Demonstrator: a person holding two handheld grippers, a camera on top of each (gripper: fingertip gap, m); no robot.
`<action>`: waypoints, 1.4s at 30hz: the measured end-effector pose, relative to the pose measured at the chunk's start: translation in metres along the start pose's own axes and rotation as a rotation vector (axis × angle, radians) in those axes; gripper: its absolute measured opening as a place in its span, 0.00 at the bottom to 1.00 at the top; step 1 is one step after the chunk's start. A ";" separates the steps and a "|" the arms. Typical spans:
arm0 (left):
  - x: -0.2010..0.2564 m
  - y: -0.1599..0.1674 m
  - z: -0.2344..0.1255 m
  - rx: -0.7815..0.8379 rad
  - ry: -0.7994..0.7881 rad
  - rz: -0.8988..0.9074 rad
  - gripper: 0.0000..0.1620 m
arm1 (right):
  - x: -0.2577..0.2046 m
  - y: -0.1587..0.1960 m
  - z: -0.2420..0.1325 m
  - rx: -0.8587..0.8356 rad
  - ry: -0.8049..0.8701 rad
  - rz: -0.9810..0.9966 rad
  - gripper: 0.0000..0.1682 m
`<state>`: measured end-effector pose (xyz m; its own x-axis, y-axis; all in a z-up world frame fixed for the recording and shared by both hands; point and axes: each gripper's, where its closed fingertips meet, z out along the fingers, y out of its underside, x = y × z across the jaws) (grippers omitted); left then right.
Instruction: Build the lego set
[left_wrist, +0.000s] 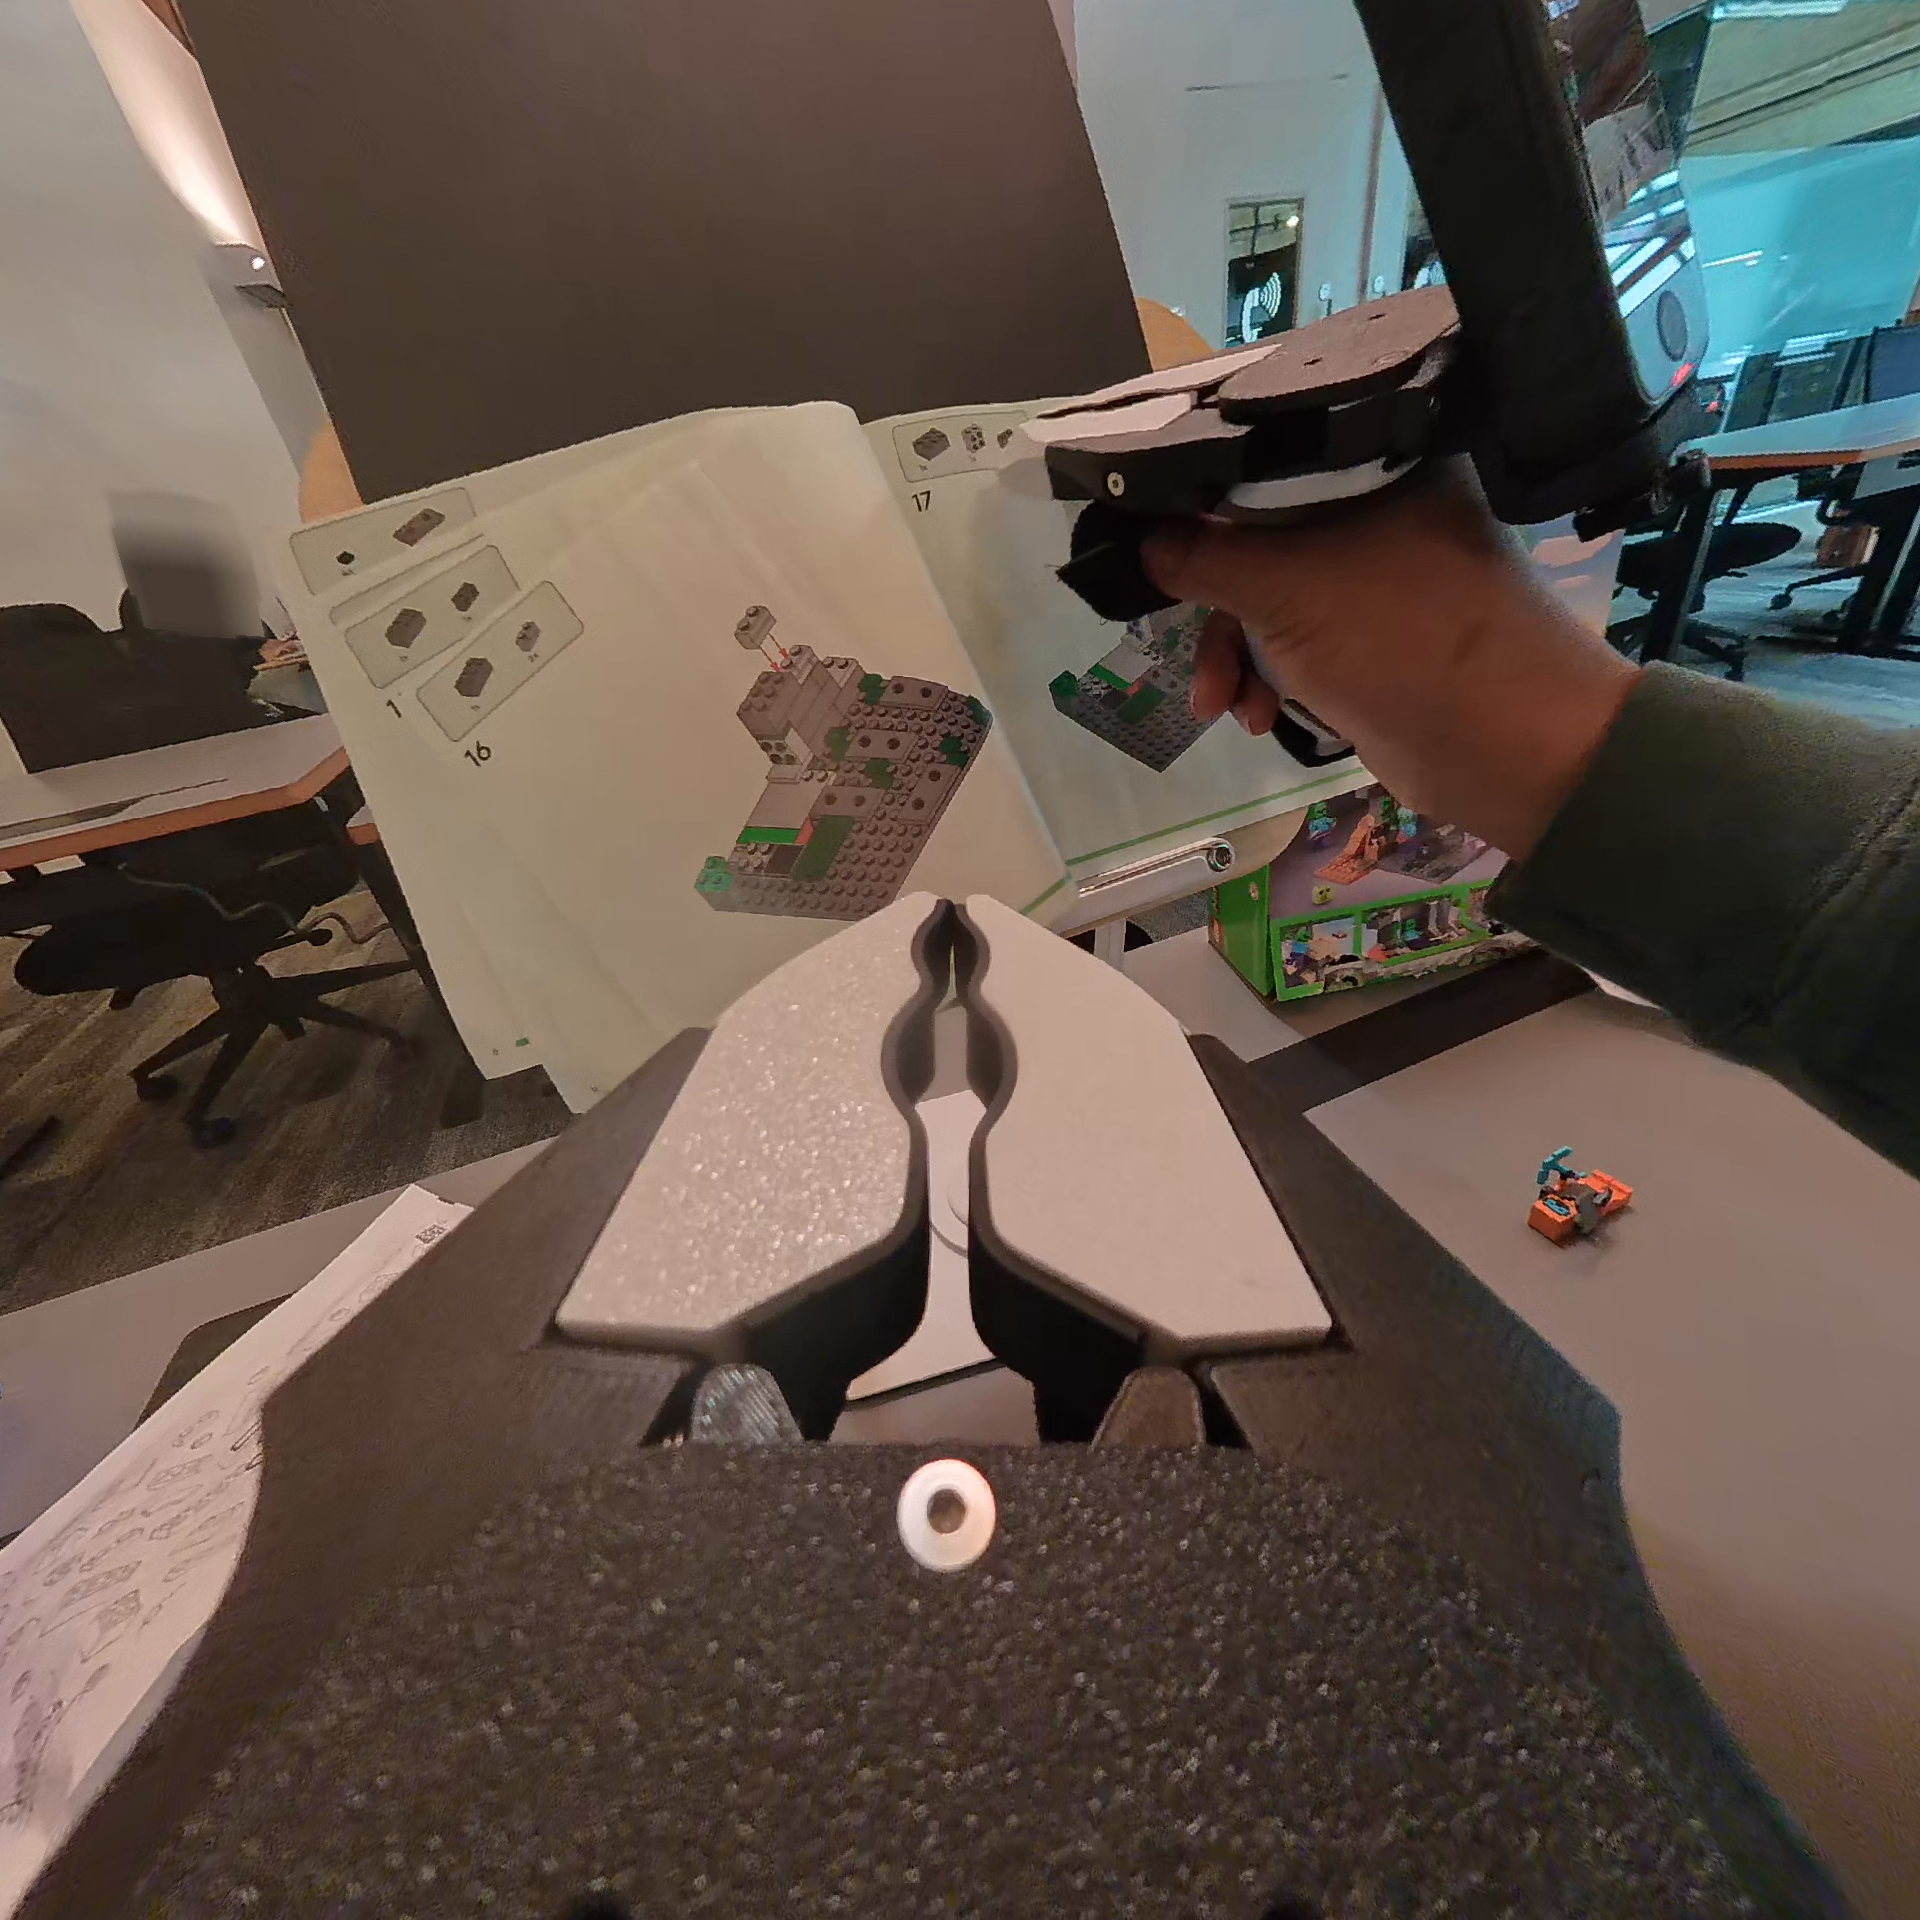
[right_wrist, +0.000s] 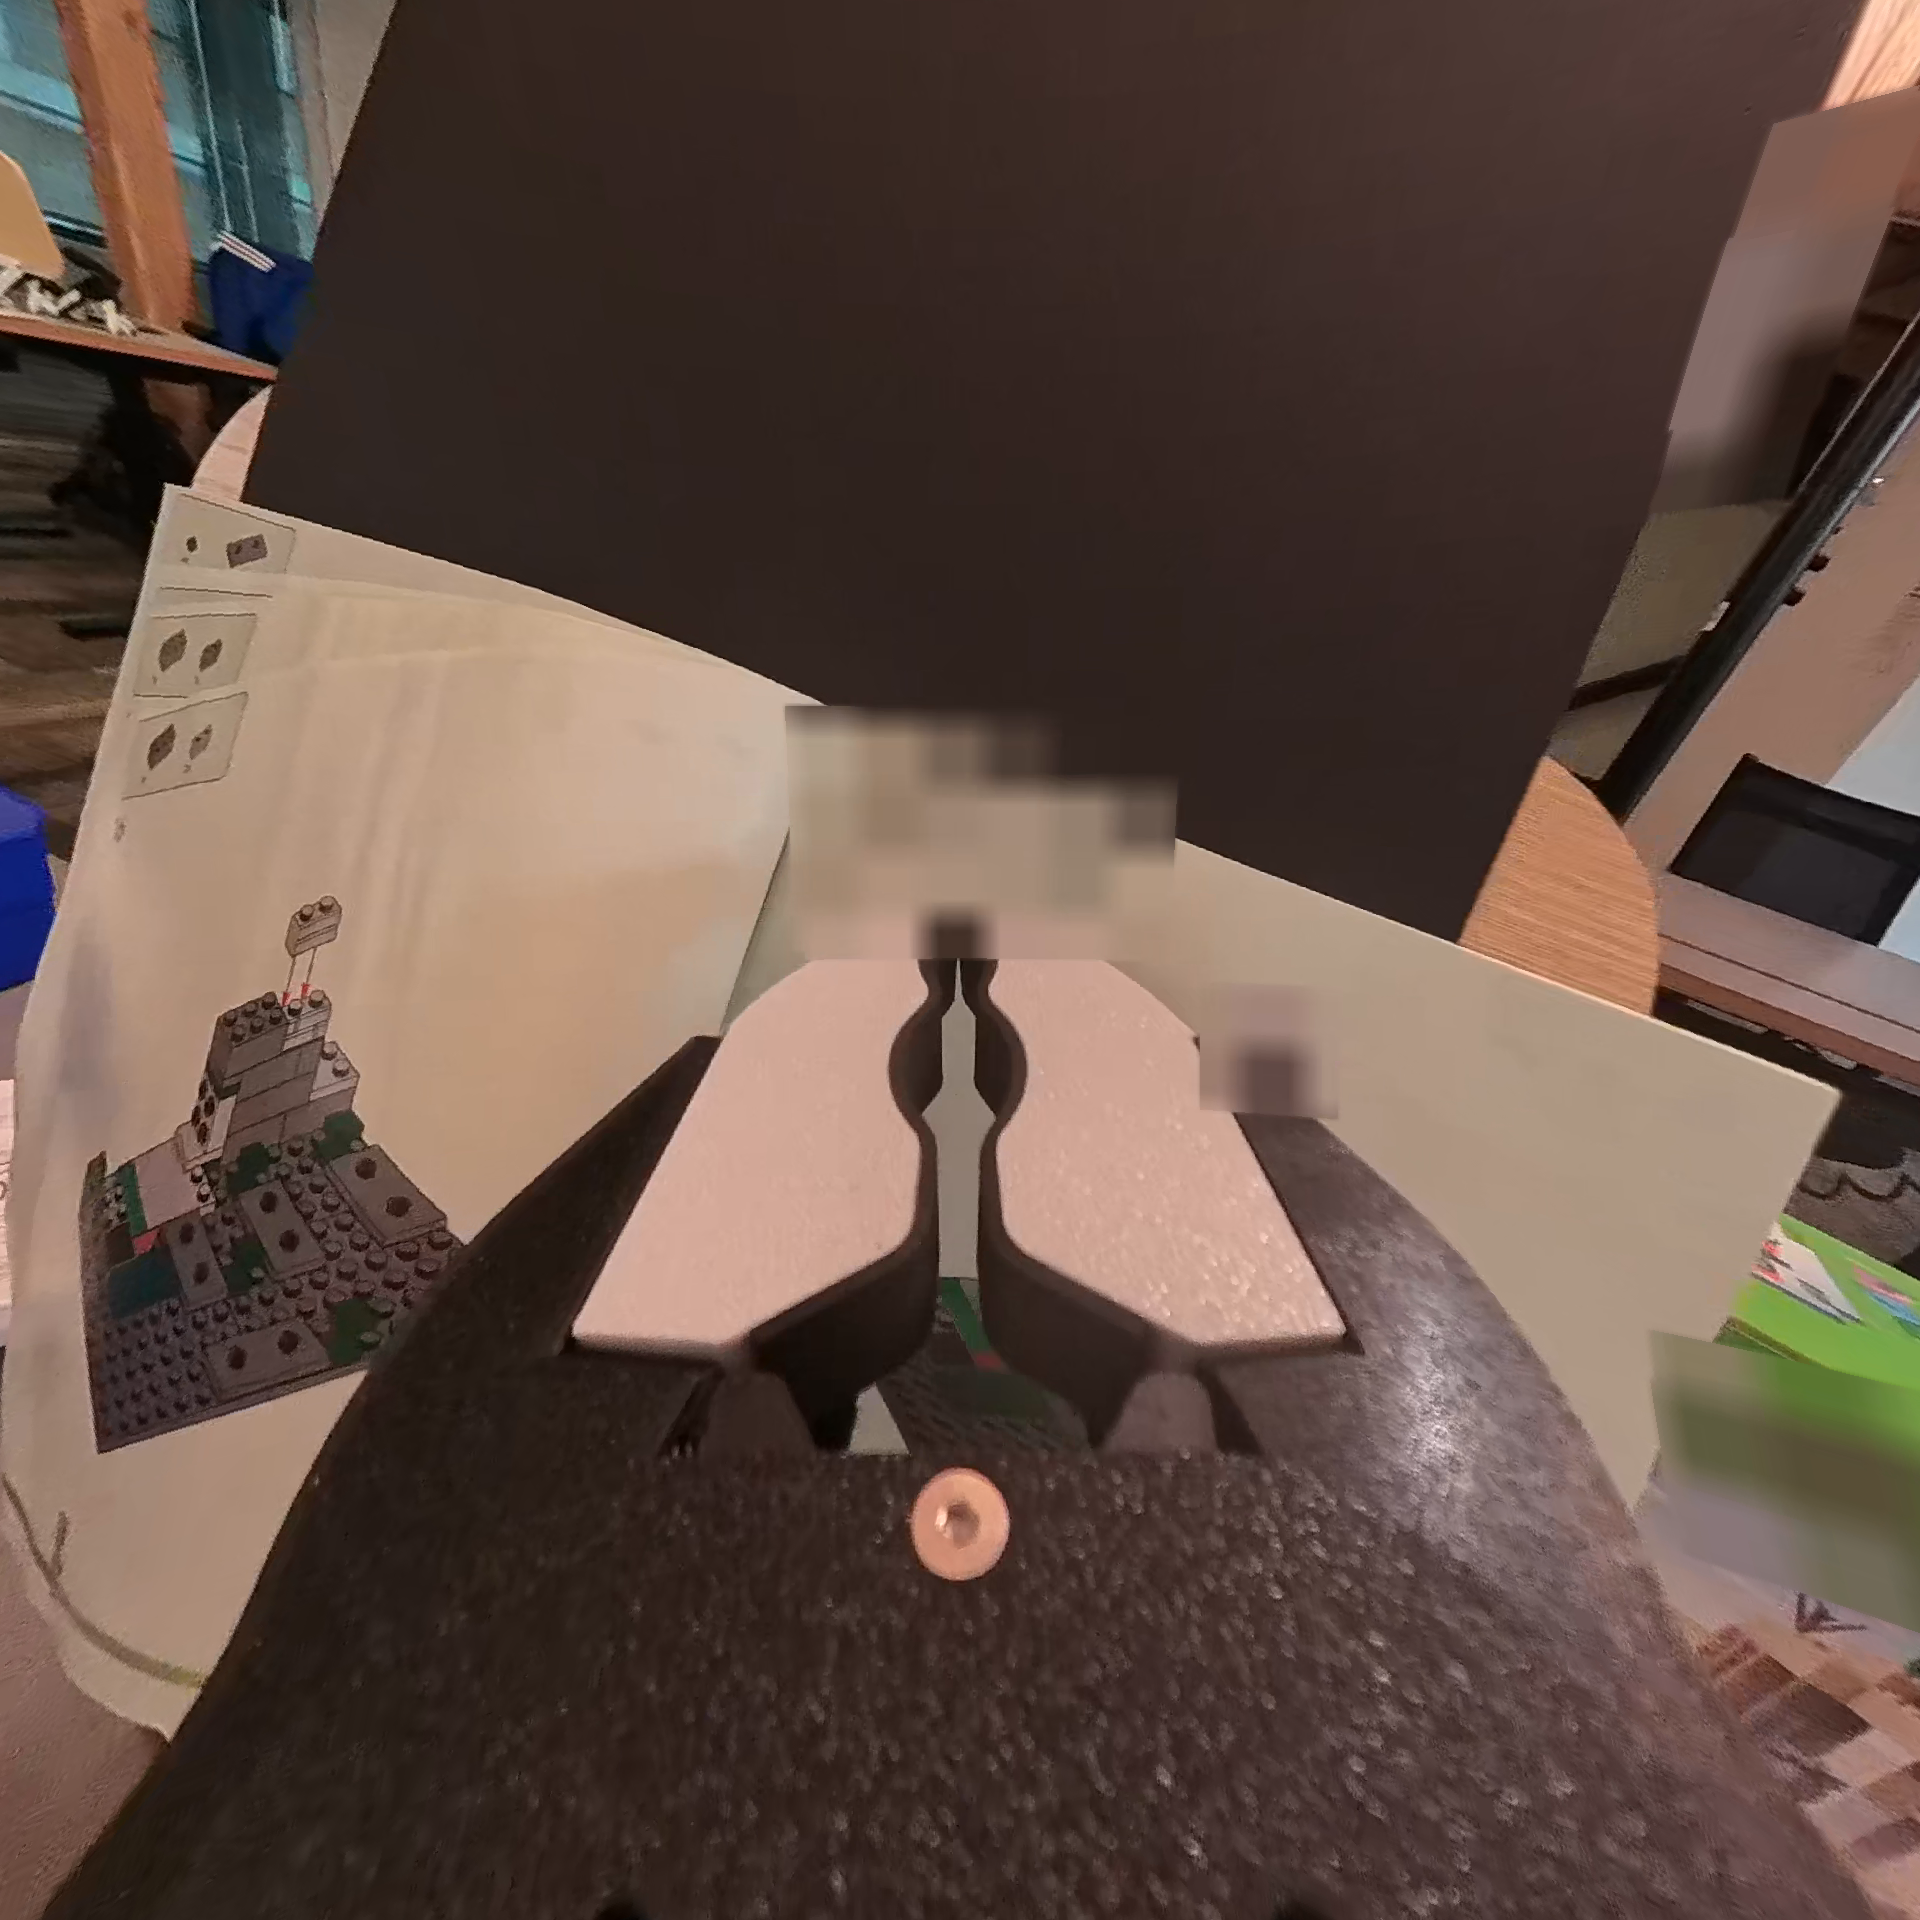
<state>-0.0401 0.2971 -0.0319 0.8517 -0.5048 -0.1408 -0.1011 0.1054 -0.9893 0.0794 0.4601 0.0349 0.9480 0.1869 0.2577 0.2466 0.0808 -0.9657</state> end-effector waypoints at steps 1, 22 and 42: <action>0.000 0.000 0.000 -0.001 0.001 0.000 0.00 | 0.001 0.000 0.000 0.001 -0.001 0.004 0.00; 0.004 0.000 0.001 0.001 0.015 0.001 0.00 | -0.001 -0.004 0.002 0.004 -0.025 0.024 0.01; 0.005 0.003 0.002 -0.007 0.023 0.006 0.00 | 0.011 0.006 -0.003 -0.001 -0.006 0.042 0.01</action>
<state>-0.0346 0.2967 -0.0351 0.8390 -0.5237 -0.1476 -0.1100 0.1023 -0.9887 0.0923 0.4601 0.0319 0.9564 0.1958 0.2169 0.2066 0.0714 -0.9758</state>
